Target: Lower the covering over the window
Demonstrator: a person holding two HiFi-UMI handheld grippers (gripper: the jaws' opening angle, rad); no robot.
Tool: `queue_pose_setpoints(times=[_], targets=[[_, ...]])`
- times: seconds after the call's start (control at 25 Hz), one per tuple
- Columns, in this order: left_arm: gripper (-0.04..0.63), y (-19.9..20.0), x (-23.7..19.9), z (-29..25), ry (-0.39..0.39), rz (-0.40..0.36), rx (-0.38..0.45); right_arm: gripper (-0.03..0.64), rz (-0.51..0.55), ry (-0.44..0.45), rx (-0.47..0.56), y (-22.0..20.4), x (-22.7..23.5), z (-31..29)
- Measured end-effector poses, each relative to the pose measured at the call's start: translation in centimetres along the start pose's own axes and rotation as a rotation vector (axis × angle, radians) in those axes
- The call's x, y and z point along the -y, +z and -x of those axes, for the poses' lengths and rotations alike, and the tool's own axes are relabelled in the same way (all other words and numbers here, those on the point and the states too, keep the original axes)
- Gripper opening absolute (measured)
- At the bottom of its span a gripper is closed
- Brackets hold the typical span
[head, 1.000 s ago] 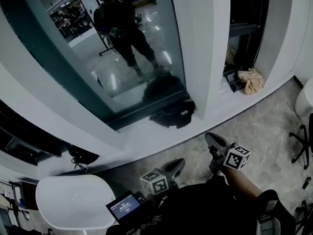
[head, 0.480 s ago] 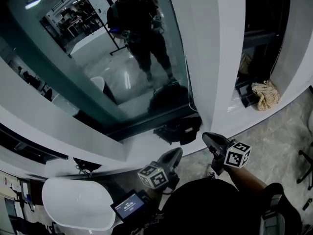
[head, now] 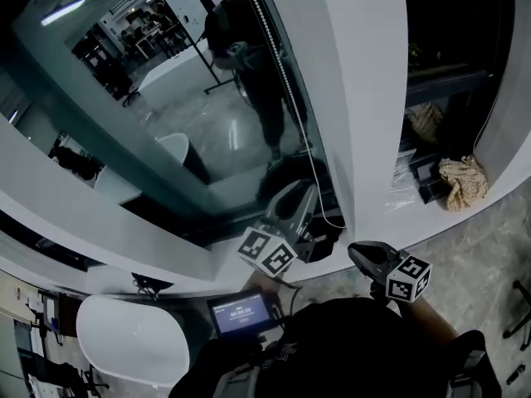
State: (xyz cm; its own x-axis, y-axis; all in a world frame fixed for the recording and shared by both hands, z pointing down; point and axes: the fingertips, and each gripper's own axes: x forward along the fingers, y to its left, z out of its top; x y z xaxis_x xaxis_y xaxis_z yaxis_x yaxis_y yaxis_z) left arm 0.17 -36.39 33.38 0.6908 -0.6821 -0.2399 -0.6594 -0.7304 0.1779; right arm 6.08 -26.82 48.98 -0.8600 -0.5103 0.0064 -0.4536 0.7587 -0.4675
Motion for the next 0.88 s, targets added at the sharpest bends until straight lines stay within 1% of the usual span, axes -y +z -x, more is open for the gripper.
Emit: queue_pose_setpoints(times=[0.12, 0.24, 0.36, 0.48, 0.56, 0.6, 0.64, 0.68, 0.8, 0.88], targets=[[0.114, 3.2, -0.6, -4.3, -0.029, -0.032, 0.058, 0.012, 0.009, -0.039, 0.008, 0.6, 1.1, 0.9], [0.160, 6.0, -1.0, -7.6, -0.092, -0.029, 0.130, 0.012, 0.002, -0.111, 0.046, 1.1, 2.4, 1.9], [0.170, 8.6, -0.8, -10.0, -0.174, -0.012, 0.199, 0.011, -0.028, -0.201, 0.095, 1.4, 4.0, 2.9], [0.161, 10.0, -0.7, -11.3, -0.237, -0.041, 0.215, 0.007, -0.059, -0.264, 0.130, 1.4, 4.9, 3.2], [0.178, 10.1, -0.9, -11.4, -0.262, -0.033, 0.218, 0.006, -0.067, -0.286, 0.136, 1.3, 5.2, 3.2], [0.144, 10.1, -0.9, -11.5, -0.281, -0.013, 0.220, 0.006, -0.070, -0.295, 0.141, 1.2, 5.4, 3.2], [0.073, 10.1, -0.7, -11.6, -0.307, 0.005, 0.220, 0.006, -0.076, -0.303, 0.148, 1.1, 5.6, 3.2], [0.019, 10.1, -0.4, -11.7, -0.333, 0.014, 0.217, 0.005, -0.081, -0.311, 0.154, 1.1, 5.7, 3.2], [0.018, 10.0, 0.1, -12.2, -0.377, 0.015, 0.205, 0.005, -0.082, -0.328, 0.159, 1.1, 5.6, 2.7], [0.015, 9.5, -0.1, -12.2, -0.380, 0.024, 0.182, 0.005, -0.075, -0.336, 0.159, 1.2, 5.4, 2.5]])
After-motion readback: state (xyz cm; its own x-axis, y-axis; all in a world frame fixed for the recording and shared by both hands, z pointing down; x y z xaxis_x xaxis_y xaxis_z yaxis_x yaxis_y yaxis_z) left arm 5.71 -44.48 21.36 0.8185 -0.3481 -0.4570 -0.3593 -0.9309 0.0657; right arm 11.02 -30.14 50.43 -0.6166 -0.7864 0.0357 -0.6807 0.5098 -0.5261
